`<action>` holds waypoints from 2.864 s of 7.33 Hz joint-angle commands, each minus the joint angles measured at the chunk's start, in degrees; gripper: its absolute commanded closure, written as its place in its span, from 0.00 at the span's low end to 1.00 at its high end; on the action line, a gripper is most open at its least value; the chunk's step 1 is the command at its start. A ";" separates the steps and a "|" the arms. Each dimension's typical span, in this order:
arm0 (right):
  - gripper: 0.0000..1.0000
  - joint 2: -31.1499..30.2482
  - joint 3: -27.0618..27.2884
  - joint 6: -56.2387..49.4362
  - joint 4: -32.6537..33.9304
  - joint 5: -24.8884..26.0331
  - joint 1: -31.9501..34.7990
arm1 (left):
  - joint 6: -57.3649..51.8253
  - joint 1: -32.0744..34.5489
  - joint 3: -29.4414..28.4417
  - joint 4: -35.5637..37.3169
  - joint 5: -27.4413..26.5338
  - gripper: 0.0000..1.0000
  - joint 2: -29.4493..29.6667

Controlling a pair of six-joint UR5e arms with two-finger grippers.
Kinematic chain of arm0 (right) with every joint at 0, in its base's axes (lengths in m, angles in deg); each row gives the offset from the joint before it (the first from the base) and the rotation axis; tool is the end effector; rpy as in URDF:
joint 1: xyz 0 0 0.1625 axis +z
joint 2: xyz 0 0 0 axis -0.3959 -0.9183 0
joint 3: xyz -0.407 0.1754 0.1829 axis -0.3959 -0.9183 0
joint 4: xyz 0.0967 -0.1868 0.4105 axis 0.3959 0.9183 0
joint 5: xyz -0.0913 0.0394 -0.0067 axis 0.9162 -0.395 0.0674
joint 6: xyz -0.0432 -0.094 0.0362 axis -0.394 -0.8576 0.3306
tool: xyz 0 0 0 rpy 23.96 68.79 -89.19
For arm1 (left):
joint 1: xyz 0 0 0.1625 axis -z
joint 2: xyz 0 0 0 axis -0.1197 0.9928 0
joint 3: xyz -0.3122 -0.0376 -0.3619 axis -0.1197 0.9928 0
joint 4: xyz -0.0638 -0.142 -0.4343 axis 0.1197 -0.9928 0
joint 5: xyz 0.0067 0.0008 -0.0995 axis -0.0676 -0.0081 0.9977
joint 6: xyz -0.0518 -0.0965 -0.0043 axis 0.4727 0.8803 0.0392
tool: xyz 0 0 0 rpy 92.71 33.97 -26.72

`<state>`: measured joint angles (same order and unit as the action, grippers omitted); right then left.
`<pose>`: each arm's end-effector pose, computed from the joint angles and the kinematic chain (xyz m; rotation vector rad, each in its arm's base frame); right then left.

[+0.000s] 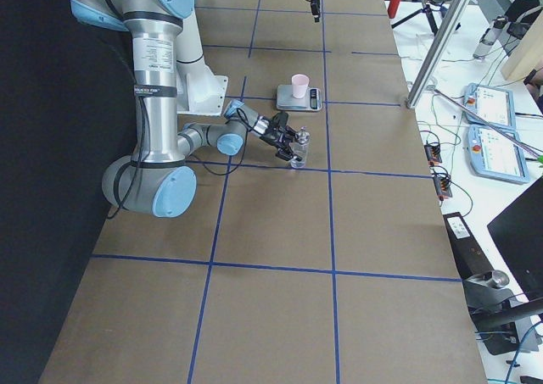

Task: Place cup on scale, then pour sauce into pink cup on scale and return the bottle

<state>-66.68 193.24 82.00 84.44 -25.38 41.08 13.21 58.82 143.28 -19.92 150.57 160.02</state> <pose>-0.4678 -0.3716 0.5100 0.8799 -0.6173 0.5470 0.3209 -0.5499 0.2934 0.3161 0.8865 -0.0087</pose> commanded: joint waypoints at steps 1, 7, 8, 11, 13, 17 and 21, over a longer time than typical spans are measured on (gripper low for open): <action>0.00 -0.20 0.37 -0.02 -0.07 0.08 0.00 | 0.05 0.00 0.09 0.00 0.00 0.46 0.00; 0.00 -10.19 8.78 4.11 -0.24 3.95 -9.84 | 0.14 0.00 0.87 0.09 0.00 0.46 0.00; 0.00 -14.65 10.37 4.02 -0.50 1.77 -9.93 | 0.05 0.00 0.79 0.09 0.00 0.46 -0.09; 0.00 -26.29 11.89 -6.04 -18.21 -8.86 -7.75 | -0.21 0.00 0.53 0.09 0.09 0.46 -0.26; 0.00 -25.87 9.87 -18.05 -19.05 -24.52 6.15 | -2.30 0.00 0.26 -0.61 0.09 0.46 -2.62; 0.00 -18.07 4.35 -44.34 -12.24 -62.48 40.95 | -25.25 11.54 -9.10 -0.88 11.72 0.46 -5.87; 0.00 -5.23 3.01 -73.05 19.45 -82.34 63.24 | -50.97 32.12 -22.91 -0.26 17.02 0.46 -5.19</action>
<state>-75.43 196.39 19.34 92.67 -102.31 97.85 -31.21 84.37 124.19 -20.46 165.20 154.51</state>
